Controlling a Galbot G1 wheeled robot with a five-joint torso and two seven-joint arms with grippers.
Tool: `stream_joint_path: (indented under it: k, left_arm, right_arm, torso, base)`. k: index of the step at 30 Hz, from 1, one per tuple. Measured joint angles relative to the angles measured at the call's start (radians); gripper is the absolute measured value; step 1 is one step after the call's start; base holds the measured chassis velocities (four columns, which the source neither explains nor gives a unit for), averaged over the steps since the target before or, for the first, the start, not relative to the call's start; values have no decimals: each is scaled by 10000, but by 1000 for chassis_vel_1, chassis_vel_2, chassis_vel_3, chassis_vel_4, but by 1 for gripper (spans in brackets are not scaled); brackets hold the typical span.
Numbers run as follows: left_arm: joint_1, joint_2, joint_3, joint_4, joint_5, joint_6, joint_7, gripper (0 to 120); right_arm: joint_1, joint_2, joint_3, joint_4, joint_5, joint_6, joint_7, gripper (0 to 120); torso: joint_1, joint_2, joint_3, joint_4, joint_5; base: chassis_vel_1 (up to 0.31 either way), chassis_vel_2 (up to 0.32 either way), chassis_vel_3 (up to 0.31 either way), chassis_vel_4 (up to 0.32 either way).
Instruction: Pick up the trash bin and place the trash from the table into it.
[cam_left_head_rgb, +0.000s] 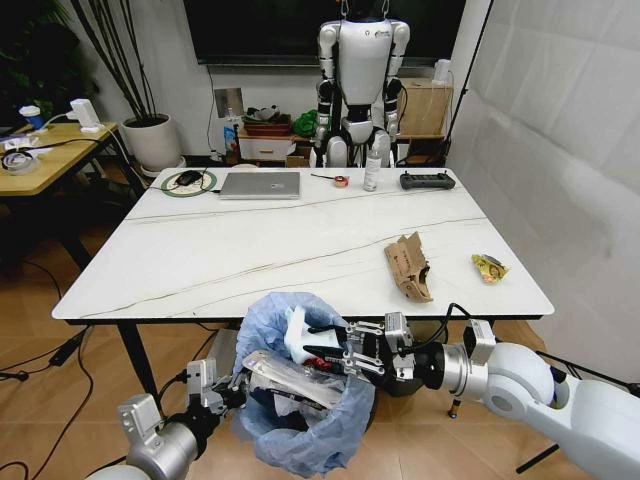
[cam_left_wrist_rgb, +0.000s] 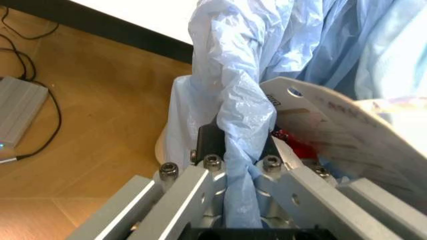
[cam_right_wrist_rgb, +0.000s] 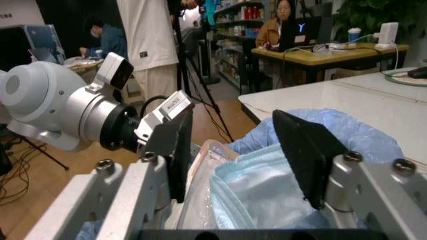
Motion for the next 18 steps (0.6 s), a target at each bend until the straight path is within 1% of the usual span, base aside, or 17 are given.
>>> stream_joint_path:
  k: [1, 2, 5, 6, 7, 8, 9, 11, 13, 15, 17, 18]
  left_arm:
    - [5, -12, -4, -8, 3, 1, -4, 0]
    - [27, -53, -25, -25, 40, 6, -15, 0]
    - [93, -119, -54, -37, 126, 15, -45, 0]
    - [116, -136, -56, -39, 156, 22, -56, 0]
    - [116, -136, -56, -39, 156, 22, -56, 0]
    - [160, -160, -57, -43, 205, 32, -78, 0]
    - [172, -168, -57, -43, 217, 34, -88, 0]
    - [244, -221, -73, -42, 262, 40, -125, 0]
    - [301, -274, -115, -22, 293, 40, -125, 0]
    - [307, -282, -123, -15, 301, 40, -125, 0]
    - [314, -357, -203, 39, 444, 29, -72, 0]
    - [335, -440, -292, 44, 497, 9, -63, 0]
  right_arm:
    - [-2, -4, 6, 5, 0, 1, 0, 51]
    - [-23, -24, 47, 36, 1, 4, -3, 57]
    - [-73, -57, 162, 108, 21, 22, -3, 69]
    - [-87, -59, 214, 124, 33, 29, -3, 72]
    - [-87, -59, 214, 124, 33, 29, -3, 72]
    - [-121, -60, 362, 148, 68, 42, 0, 77]
    - [-141, -61, 431, 154, 82, 51, 4, 79]
    - [-272, -68, 898, 201, 171, 99, 127, 90]
    - [-383, -82, 1308, 227, 230, 180, 438, 98]
    - [-404, -82, 1394, 227, 237, 196, 516, 98]
    - [-423, -58, 1781, 212, 259, 320, 1101, 100]
    - [-380, 11, 1947, 170, 255, 471, 1738, 100]
  torso:
    - [0, 0, 0, 0, 1]
    - [0, 0, 0, 0, 1]
    - [0, 0, 0, 0, 0]
    - [0, 0, 0, 0, 0]
    - [0, 0, 0, 0, 0]
    - [0, 0, 0, 0, 1]
    - [0, 0, 0, 1, 0]
    - [0, 0, 0, 1, 0]
    - [0, 0, 0, 0, 1]
    - [0, 0, 0, 0, 0]
    - [0, 0, 0, -1, -2]
    - [0, 0, 0, -2, -1]
  base:
    - [0, 0, 0, 0]
    - [0, 0, 0, 0]
    - [0, 0, 0, 0]
    - [0, 0, 0, 0]
    - [0, 0, 0, 0]
    - [0, 0, 0, 0]
    - [0, 0, 0, 0]
    - [0, 0, 0, 0]
    - [0, 0, 0, 0]
    - [0, 0, 0, 0]
    - [0, 0, 0, 0]
    - [0, 0, 0, 0]
